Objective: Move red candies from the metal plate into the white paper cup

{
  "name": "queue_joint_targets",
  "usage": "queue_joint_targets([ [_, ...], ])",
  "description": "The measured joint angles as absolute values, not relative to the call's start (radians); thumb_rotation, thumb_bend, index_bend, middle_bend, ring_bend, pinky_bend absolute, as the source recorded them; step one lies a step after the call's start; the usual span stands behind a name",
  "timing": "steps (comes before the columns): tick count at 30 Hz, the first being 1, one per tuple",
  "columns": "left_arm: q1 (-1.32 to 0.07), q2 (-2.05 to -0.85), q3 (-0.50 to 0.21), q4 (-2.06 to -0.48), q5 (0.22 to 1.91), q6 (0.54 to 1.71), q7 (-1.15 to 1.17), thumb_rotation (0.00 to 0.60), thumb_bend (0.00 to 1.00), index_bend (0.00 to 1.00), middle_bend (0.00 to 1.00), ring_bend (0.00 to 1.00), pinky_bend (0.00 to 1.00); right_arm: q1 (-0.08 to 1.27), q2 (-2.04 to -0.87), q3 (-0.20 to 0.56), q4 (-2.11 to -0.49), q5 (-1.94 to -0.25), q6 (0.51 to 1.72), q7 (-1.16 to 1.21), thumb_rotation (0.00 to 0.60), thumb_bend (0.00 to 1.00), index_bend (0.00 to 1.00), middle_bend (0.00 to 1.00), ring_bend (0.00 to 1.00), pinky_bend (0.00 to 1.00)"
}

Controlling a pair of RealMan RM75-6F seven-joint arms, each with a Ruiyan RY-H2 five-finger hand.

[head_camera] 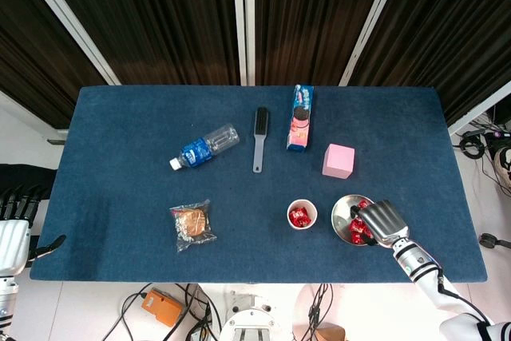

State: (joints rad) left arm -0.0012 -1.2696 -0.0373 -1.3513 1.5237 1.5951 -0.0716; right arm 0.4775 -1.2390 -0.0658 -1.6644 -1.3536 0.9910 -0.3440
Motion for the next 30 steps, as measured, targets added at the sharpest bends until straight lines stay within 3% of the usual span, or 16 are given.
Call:
queue_joint_targets([
  [13,0.001,-1.269,-0.037,-1.349,1.518,1.591,-0.072,0.6,0.0,0.12,0.11,0.0,0.0,0.492,-1.256,-0.051,-1.643,-1.308,0.938,-0.341,0.6,0.42,0.5,0.9,1.0,1.0],
  [30,0.006,-1.266,-0.035,-1.355,1.516,1.593,-0.064,0.6,0.0,0.12,0.11,0.0,0.0,0.493,-1.274,-0.044,-1.621,-1.305,0.931,-0.324,0.6,0.54,0.61,0.9,1.0,1.0],
])
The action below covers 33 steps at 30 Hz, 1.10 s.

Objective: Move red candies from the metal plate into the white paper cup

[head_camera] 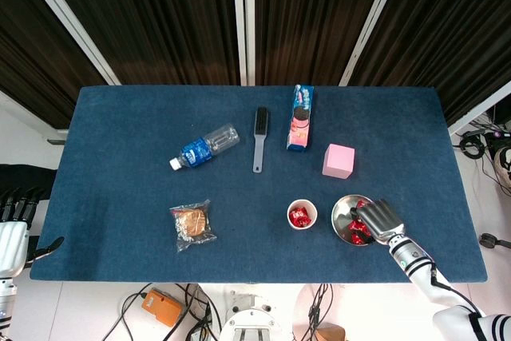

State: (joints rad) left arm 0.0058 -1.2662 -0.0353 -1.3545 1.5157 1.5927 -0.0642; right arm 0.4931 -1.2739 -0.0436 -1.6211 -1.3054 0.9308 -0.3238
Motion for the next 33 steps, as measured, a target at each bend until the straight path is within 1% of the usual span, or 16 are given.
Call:
queue_joint_targets([
  [7,0.001,-1.263,-0.038,-1.361,1.517,1.589,-0.059,0.6,0.0,0.12,0.11,0.0,0.0,0.493,-1.225,-0.015,-1.691,-1.357,0.981,-0.266,0.6,0.54,0.62,0.9,1.0,1.0],
  [11,-0.004,-1.262,-0.04,-1.366,1.52,1.587,-0.055,0.6,0.0,0.12,0.11,0.0,0.0,0.507,-1.177,0.019,-1.776,-1.416,1.011,-0.205,0.6,0.54,0.62,0.9,1.0,1.0],
  [15,-0.006,-1.26,-0.04,-1.372,1.522,1.588,-0.05,0.6,0.0,0.12,0.11,0.0,0.0,0.547,-1.158,0.07,-1.831,-1.464,1.019,-0.145,0.6,0.54,0.61,0.9,1.0,1.0],
  [19,-0.007,-1.258,-0.042,-1.378,1.522,1.587,-0.047,0.6,0.0,0.12,0.11,0.0,0.0,0.594,-1.188,0.096,-1.83,-1.464,0.988,-0.147,0.6,0.54,0.59,0.9,1.0,1.0],
  [23,-0.007,-1.256,-0.04,-1.38,1.521,1.586,-0.042,0.6,0.0,0.12,0.11,0.0,0.0,0.634,-1.253,0.109,-1.803,-1.431,0.939,-0.175,0.6,0.54,0.58,0.9,1.0,1.0],
  [27,-0.002,-1.255,-0.04,-1.377,1.516,1.588,-0.047,0.6,0.0,0.12,0.11,0.0,0.0,0.656,-1.297,0.107,-1.775,-1.408,0.911,-0.2,0.6,0.54,0.56,0.9,1.0,1.0],
  [33,-0.002,-1.262,-0.041,-1.368,1.514,1.586,-0.054,0.6,0.0,0.12,0.11,0.0,0.0,0.656,-1.316,0.09,-1.758,-1.404,0.913,-0.197,0.6,0.54,0.5,0.9,1.0,1.0],
])
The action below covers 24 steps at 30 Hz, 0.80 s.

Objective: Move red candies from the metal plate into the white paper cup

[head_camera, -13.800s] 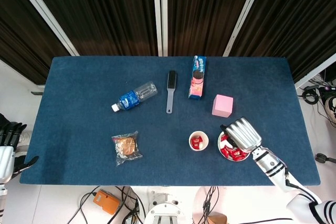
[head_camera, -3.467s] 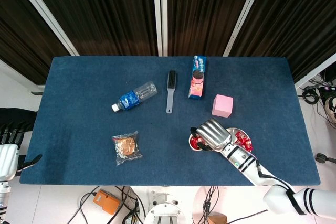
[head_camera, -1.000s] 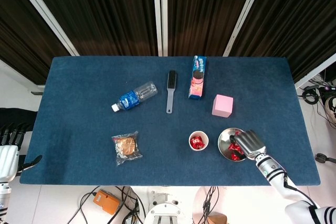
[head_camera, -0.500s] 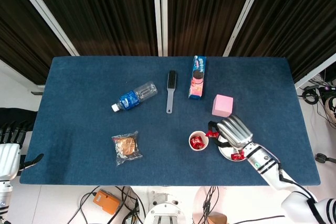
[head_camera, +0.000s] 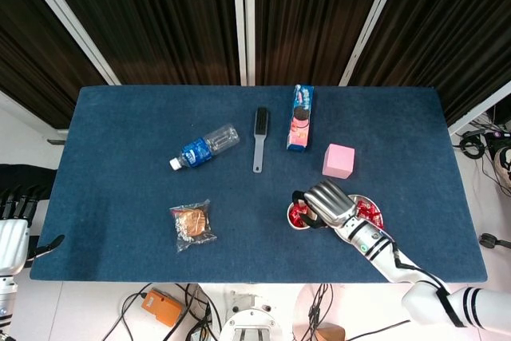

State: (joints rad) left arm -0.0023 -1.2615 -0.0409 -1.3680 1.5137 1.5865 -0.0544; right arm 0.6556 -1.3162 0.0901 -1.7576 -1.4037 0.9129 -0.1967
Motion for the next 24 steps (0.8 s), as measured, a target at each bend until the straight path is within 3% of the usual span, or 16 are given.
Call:
queue_joint_targets([
  [10,-0.004,-1.264,-0.041,-1.363,1.515,1.586,-0.059,0.6,0.0,0.12,0.11,0.0,0.0,0.645,-1.309,0.073,-1.76,-1.426,0.941,-0.189,0.6,0.54,0.45,0.9,1.0,1.0],
  [17,-0.01,-1.265,-0.044,-1.361,1.518,1.584,-0.061,0.6,0.0,0.12,0.11,0.0,0.0,0.59,-1.255,0.069,-1.777,-1.458,1.058,-0.181,0.6,0.54,0.45,0.9,1.0,1.0],
  [24,-0.016,-1.269,-0.043,-1.364,1.524,1.58,-0.058,0.6,0.0,0.12,0.11,0.0,0.0,0.514,-1.176,0.02,-1.784,-1.455,1.112,-0.249,0.6,0.44,0.48,0.9,1.0,1.0],
])
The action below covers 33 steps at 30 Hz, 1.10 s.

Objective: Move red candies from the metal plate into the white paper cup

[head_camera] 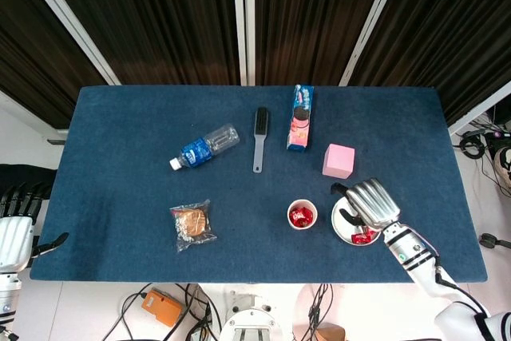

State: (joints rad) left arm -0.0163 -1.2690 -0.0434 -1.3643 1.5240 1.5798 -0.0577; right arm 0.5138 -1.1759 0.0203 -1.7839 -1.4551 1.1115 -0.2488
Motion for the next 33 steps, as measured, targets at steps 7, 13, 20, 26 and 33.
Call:
queue_joint_targets([
  [7,-0.017,-1.27,-0.041,-1.371,1.529,1.583,-0.053,0.6,0.0,0.12,0.11,0.0,0.0,0.461,-1.158,-0.035,-1.744,-1.393,1.098,-0.355,0.6,0.4,0.48,0.9,1.0,1.0],
  [13,-0.012,-1.27,-0.038,-1.371,1.527,1.586,-0.053,0.6,0.0,0.12,0.11,0.0,0.0,0.45,-1.177,-0.052,-1.704,-1.327,1.048,-0.402,0.6,0.38,0.49,0.9,1.0,1.0],
  [20,-0.012,-1.273,-0.037,-1.368,1.527,1.586,-0.054,0.6,0.0,0.12,0.11,0.0,0.0,0.454,-1.219,-0.061,-1.659,-1.304,0.999,-0.425,0.6,0.38,0.5,0.9,1.0,1.0],
  [26,-0.01,-1.273,-0.037,-1.365,1.522,1.585,-0.056,0.6,0.0,0.12,0.11,0.0,0.0,0.464,-1.244,-0.056,-1.637,-1.301,0.983,-0.44,0.6,0.38,0.5,0.9,1.0,1.0],
  [33,-0.007,-1.275,-0.037,-1.358,1.517,1.583,-0.063,0.6,0.0,0.12,0.11,0.0,0.0,0.467,-1.252,-0.054,-1.633,-1.286,0.972,-0.459,0.6,0.38,0.5,0.9,1.0,1.0],
])
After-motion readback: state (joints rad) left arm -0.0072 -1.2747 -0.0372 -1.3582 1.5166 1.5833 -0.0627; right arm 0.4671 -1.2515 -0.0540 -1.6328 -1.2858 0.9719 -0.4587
